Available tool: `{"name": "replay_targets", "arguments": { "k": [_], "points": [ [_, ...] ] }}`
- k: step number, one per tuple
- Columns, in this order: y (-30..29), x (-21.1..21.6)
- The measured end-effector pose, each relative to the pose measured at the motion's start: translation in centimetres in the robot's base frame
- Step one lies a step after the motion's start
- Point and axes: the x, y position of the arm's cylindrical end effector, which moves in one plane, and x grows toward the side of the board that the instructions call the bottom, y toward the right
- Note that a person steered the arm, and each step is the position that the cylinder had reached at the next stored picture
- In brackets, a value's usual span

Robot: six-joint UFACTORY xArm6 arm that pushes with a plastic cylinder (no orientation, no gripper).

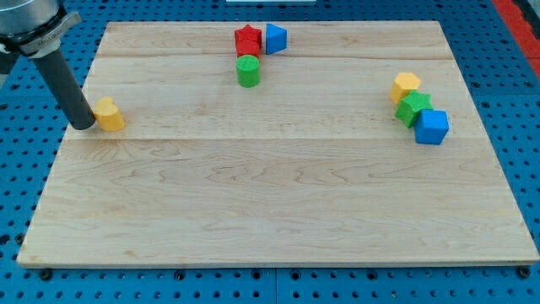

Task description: Push the yellow heart into the group of blocks

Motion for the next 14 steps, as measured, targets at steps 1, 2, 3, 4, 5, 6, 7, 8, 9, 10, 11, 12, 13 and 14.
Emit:
{"name": "replay_targets", "arguments": {
  "k": [1, 2, 3, 4, 5, 6, 7, 8, 9, 10, 11, 12, 13, 14],
  "points": [
    [2.3, 0.0],
    [4.1, -0.4],
    [4.5, -2.1],
    [5.3, -3.4],
    [6.7, -3.4],
    [8.1, -3.5],
    [9.4, -4.1],
    [10.0, -5.2],
    [10.3, -6.8],
    [10.4, -9.1],
    [10.5, -11.3],
    [12.0, -12.6],
    [13.9, -13.2],
    [15.6, -13.6]
  ]
}}
